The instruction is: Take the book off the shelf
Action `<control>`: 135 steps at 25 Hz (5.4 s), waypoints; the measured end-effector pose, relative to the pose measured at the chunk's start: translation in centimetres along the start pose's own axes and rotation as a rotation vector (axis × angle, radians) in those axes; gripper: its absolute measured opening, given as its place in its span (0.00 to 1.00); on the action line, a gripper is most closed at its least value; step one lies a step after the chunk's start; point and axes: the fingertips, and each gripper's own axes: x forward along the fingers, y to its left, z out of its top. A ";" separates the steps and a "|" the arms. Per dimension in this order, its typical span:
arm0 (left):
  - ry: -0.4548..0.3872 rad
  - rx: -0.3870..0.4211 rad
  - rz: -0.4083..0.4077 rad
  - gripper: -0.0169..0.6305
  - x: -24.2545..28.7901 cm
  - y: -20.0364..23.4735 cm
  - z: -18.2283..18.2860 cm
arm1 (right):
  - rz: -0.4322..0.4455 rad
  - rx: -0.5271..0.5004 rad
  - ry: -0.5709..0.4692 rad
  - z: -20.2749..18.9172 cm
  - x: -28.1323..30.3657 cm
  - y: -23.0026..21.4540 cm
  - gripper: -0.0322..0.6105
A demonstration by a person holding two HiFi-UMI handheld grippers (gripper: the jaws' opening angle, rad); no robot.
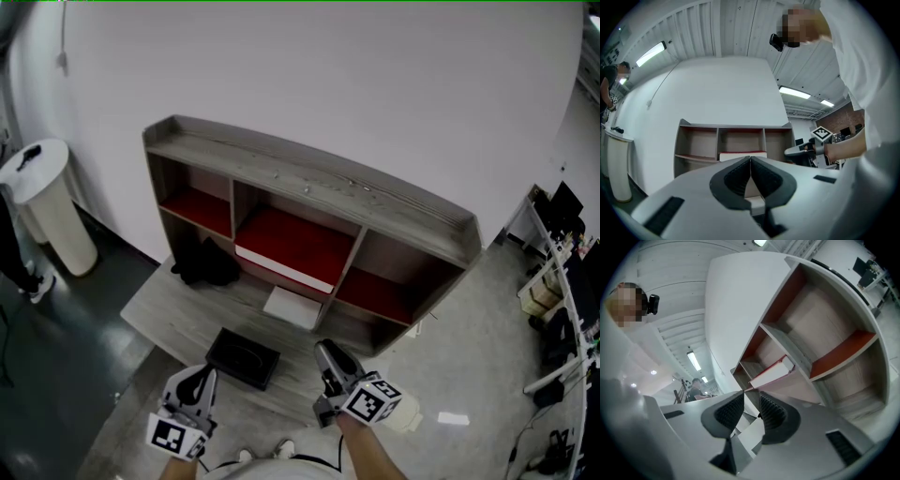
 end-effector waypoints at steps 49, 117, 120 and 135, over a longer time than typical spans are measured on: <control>0.026 0.023 0.193 0.06 -3.7 3.6 0.3 | -0.006 0.752 -0.263 4.7 16.9 -9.4 0.70; 0.015 -0.086 0.067 0.06 -11.3 0.7 -1.5 | 0.114 0.675 -0.306 1.1 6.8 1.0 0.46; 0.000 -0.082 0.052 0.06 -11.2 1.2 -1.3 | 0.112 0.642 -0.320 1.5 6.4 1.3 0.46; -0.029 -0.067 0.011 0.06 -10.5 1.5 -0.1 | 0.020 0.311 -0.330 4.2 1.2 3.1 0.46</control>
